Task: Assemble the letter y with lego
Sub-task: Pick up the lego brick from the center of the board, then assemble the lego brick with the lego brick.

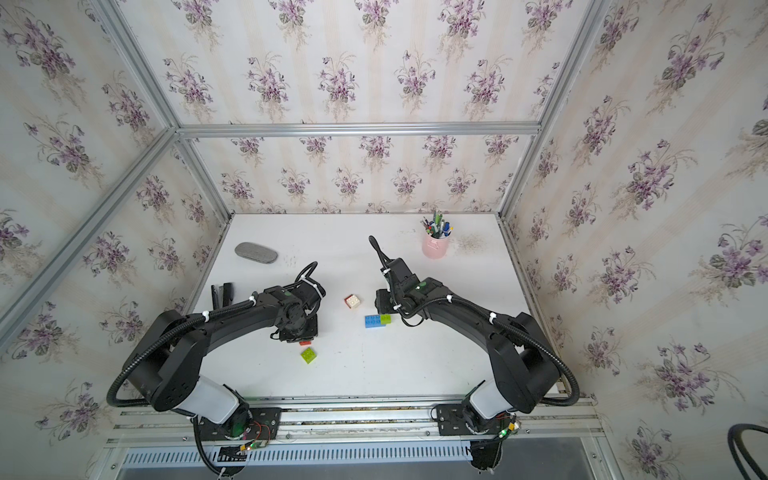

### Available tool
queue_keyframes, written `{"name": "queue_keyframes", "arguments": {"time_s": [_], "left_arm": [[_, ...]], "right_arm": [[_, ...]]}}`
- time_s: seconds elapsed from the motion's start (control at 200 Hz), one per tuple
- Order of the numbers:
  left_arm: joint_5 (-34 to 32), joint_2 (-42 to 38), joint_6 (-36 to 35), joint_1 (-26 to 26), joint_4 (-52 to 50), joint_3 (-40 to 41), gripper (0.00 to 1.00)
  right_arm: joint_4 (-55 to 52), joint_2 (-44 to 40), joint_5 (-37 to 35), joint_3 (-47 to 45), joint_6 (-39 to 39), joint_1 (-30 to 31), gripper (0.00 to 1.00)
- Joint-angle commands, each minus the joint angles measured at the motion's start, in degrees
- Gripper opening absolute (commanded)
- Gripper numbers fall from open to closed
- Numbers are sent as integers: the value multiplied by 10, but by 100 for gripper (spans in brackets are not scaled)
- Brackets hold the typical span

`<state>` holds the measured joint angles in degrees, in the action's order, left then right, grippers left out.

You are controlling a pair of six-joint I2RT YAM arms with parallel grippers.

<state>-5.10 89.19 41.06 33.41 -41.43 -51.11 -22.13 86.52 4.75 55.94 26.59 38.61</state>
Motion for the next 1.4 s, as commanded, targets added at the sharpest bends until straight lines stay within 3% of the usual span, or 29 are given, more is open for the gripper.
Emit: {"name": "queue_keyframes", "arguments": {"time_s": [0.0, 0.26, 0.804, 1.394], "left_arm": [[17, -4, 6, 3, -3, -18, 24], [45, 25, 16, 28, -3, -93, 23], [59, 168, 61, 105, -19, -286, 20], [60, 230, 97, 130, -44, -337, 15]], "right_arm": [[13, -6, -3, -2, 2, -2, 51], [20, -17, 4, -27, 6, -21, 51], [59, -67, 30, -90, 2, -56, 50], [68, -127, 54, -137, -13, -111, 50]]}}
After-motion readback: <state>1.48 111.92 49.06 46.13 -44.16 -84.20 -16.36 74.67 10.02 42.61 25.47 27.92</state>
